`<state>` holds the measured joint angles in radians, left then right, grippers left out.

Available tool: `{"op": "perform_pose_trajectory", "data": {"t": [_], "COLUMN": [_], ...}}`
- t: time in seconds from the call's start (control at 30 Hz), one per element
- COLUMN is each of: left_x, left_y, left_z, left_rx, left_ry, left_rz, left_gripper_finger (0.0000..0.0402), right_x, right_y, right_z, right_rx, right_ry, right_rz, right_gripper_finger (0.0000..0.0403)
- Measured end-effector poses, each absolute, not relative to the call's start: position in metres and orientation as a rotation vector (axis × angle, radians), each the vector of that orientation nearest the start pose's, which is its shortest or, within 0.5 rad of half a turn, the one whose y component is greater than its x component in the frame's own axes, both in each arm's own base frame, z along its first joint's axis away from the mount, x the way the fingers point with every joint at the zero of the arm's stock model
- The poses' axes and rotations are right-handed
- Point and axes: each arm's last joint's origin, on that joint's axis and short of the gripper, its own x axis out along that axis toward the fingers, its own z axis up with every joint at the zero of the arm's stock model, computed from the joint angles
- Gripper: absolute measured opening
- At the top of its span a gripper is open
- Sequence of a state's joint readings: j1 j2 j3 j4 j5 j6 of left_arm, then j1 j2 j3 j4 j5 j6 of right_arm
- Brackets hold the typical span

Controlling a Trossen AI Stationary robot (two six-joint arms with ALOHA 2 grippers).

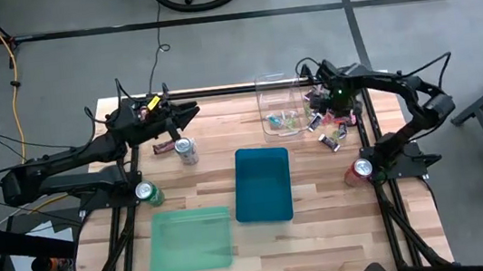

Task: Sort candy
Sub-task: Put the red gummy into the transparent bin

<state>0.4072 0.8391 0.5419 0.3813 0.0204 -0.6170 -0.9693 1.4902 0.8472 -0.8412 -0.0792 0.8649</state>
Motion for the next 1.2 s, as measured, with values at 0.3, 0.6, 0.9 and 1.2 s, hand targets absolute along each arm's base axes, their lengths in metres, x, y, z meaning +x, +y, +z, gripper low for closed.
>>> {"op": "perform_pose_trajectory", "data": {"t": [0.3,0.6,0.9,1.2], "left_x": [0.176,0.176,0.176,0.176], "left_y": [0.076,0.076,0.076,0.076], "left_z": [0.294,0.294,0.294,0.294], "left_rx": [-0.591,-0.591,-0.6,-0.6], "left_ry": [-0.201,-0.202,-0.209,-0.208], "left_rz": [0.353,0.355,0.352,0.352], "left_gripper_finger": [0.0188,0.0188,0.0188,0.0188], "right_x": [0.142,0.146,0.159,0.199], "right_y": [-0.186,-0.179,-0.18,-0.171], "right_z": [0.149,0.153,0.233,0.309], "right_rx": [1.453,1.308,1.041,0.814], "right_ry": [0.859,0.91,0.665,0.374], "right_rz": [-1.404,-1.426,-1.295,-0.868], "right_gripper_finger": [0.0197,0.0027,0.0004,0.0001]}}
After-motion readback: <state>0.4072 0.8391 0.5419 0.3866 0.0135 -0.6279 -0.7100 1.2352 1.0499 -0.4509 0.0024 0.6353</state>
